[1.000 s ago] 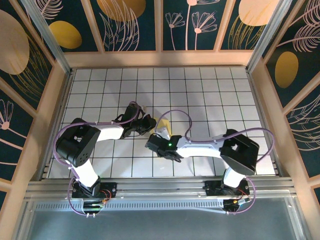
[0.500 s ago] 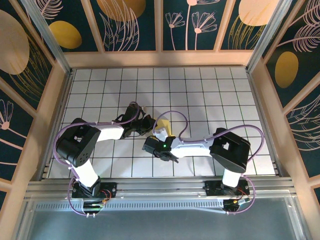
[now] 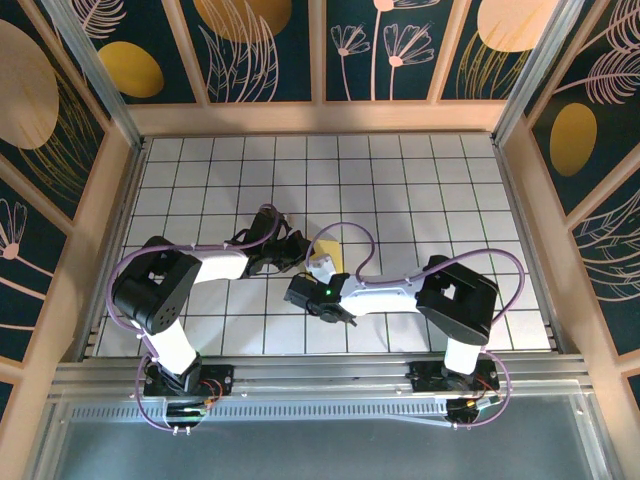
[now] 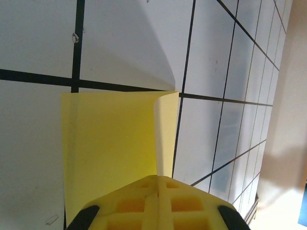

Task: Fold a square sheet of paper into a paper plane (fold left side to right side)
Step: Fourth fold the wing at the center of the table.

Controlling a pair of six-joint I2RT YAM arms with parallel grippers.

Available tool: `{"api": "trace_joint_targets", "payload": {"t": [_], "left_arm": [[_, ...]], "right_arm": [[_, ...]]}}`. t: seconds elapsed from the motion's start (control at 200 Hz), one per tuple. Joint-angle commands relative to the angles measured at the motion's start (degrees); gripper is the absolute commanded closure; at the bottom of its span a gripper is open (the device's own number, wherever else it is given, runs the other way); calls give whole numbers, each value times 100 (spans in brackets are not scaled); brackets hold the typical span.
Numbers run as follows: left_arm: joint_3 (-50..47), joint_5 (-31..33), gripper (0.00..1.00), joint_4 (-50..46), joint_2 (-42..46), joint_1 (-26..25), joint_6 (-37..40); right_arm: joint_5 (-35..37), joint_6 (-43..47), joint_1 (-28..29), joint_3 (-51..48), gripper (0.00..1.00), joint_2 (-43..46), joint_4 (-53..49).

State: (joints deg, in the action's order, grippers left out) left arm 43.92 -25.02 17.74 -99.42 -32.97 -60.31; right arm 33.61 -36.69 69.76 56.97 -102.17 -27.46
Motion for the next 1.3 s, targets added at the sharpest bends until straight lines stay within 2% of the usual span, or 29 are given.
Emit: {"api": "trace_joint_targets", "payload": {"t": [0.0,0.09,0.155,0.215,0.32,0.52,0.681,0.811,0.981,1.091,1.296], "left_arm": [[130,41,95,-161,71,-25,-7],[127,89,85,-212,89,-25,49],[126,132,72,-314,262,5,120],[114,157,64,-429,375,60,218],[-10,146,55,-647,662,280,405],[-393,151,46,-1185,1446,914,812],[-662,50,44,-1536,1886,1348,1097],[-742,-91,43,-1660,2004,1371,1335],[-1011,-499,48,-1283,1955,1349,1329],[-1103,-719,51,-1004,1712,1145,1222],[-802,-697,52,-782,1137,461,1041]], "right_arm": [[208,-143,12,97,88,-93,-138],[176,-135,3,71,94,-94,-150],[142,-120,-6,52,97,-106,-128],[102,-89,-13,27,99,-125,-105],[18,-32,-49,-8,100,-160,-89],[-200,146,-143,-130,100,13,75],[-862,450,-329,-466,100,328,563],[-1843,657,-606,-840,100,671,1105],[-3205,688,-1105,-1468,100,1146,1825],[-3877,654,-1443,-1841,100,1337,2142],[-4934,595,-2027,-2447,100,1639,2666]]}}
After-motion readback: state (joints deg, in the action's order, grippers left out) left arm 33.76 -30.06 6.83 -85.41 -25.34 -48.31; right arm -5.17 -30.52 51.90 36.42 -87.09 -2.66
